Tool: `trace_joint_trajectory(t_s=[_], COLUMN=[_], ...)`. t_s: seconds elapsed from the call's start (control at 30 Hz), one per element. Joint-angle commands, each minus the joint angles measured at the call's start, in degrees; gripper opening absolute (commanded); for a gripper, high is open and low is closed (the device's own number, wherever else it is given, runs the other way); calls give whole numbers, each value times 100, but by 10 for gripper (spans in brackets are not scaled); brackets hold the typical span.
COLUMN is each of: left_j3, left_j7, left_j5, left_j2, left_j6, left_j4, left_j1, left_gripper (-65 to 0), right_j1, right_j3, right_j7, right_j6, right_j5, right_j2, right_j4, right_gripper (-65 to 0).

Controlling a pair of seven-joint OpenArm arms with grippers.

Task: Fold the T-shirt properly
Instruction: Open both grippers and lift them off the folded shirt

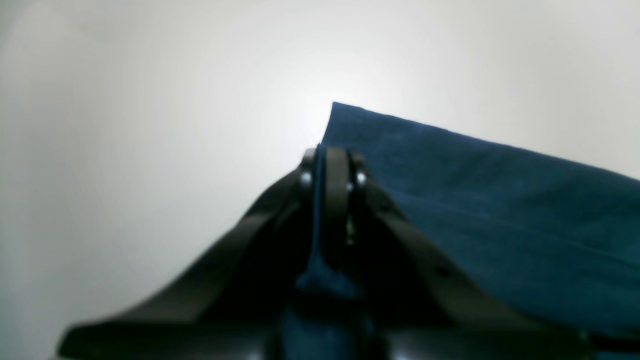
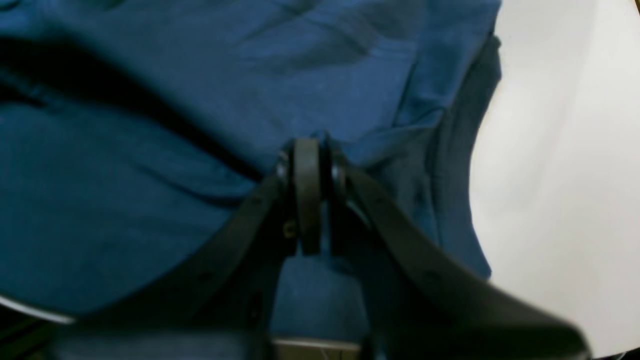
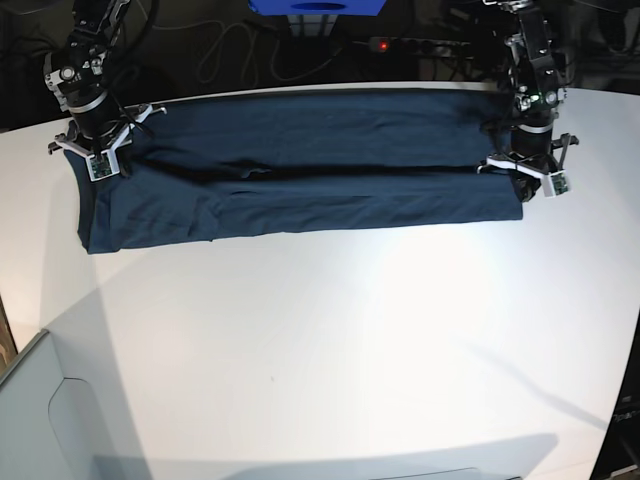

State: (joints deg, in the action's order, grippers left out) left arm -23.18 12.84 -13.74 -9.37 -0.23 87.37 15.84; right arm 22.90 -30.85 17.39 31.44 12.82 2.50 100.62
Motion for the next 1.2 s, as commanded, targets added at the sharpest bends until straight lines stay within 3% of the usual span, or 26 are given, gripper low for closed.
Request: trace_joint_trajectory(t_s=[0.0,0.43,0.5,0.57,0.67,0.77,1.0,1.17], left_j3=[-43,-43,-43,-43,-43,-43,-78,-464], left_j7=[-146,-137,-137,-137,-137,-137,-137,-137], left_j5=[-11,-11,-11,-11,-11,-11,-11,-11], left_j2=[-61,-70,-70,-61,-61,-61,-61,62], left_j6=[19,27,54,63,63,45,45,27], left_j4=[85,129,129,129,146,155,155,155], left_j1=[-23,30,30,38,38,38,38,30], left_gripper=[-650,-650,-650,-650,-533,-448,-403,-402], right_j1=[9,-35,-35,-8,27,106,-703,-1643], right_j3=[-40,-154,-154,-163,-198,-207,-154,-154], right_j7=[-126,-73,-73,-73,-117,-117,112,806], right_j6=[87,104,104,113,113,113,131,772], right_j5=[-99,-64,-64,-64,-73,-82,-64,-56], right_j2=[35,79,97,159,159,159,159,361], right_j4=[79,-176,-220,-203,17,422,457,-317], right_gripper=[-648,-642,-586,-485,-308,-217,-222,-246])
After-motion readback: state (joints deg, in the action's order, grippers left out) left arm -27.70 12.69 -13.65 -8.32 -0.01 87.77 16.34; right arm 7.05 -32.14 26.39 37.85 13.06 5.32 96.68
